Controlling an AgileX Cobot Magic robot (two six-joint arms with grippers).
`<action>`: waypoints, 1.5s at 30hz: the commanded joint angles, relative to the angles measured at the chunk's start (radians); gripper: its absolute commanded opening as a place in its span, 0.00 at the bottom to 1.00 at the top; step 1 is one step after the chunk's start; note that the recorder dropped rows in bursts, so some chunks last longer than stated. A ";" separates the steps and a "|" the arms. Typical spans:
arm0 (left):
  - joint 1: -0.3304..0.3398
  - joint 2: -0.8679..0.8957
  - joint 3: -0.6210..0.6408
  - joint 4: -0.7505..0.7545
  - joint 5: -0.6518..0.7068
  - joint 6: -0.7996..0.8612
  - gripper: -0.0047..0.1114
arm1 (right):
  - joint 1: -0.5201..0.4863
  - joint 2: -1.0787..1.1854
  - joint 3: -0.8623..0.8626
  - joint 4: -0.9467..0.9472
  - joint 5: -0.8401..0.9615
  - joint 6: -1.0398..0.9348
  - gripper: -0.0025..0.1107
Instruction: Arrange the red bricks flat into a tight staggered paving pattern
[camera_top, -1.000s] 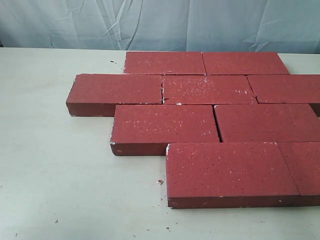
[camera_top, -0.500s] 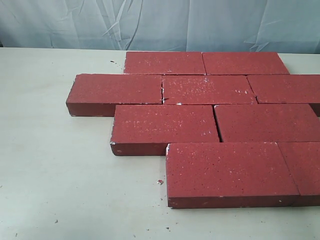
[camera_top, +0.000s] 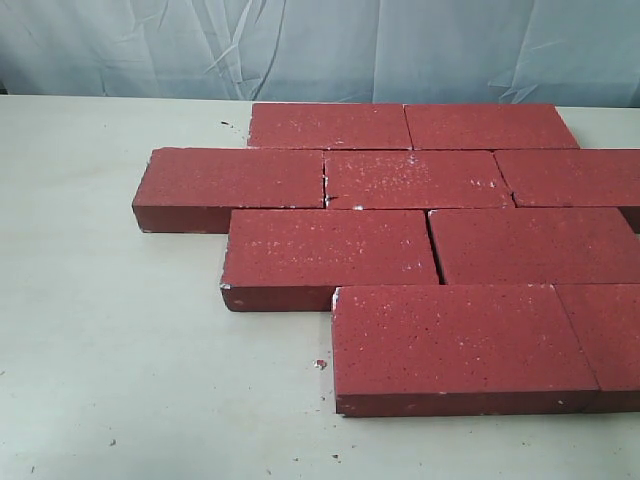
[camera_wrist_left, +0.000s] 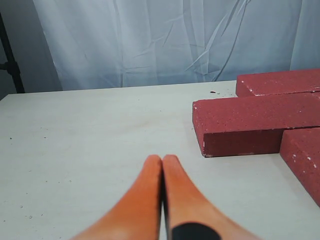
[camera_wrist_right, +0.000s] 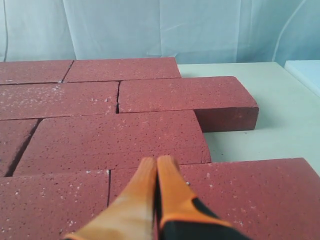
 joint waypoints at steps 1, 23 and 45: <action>0.001 -0.005 0.004 0.000 -0.004 0.001 0.04 | -0.006 -0.006 0.001 -0.006 0.000 0.000 0.02; 0.001 -0.005 0.004 0.020 -0.003 0.001 0.04 | -0.006 -0.006 0.001 -0.006 0.000 0.000 0.02; 0.001 -0.005 0.004 0.019 -0.010 0.001 0.04 | -0.006 -0.006 0.001 -0.006 0.000 0.000 0.02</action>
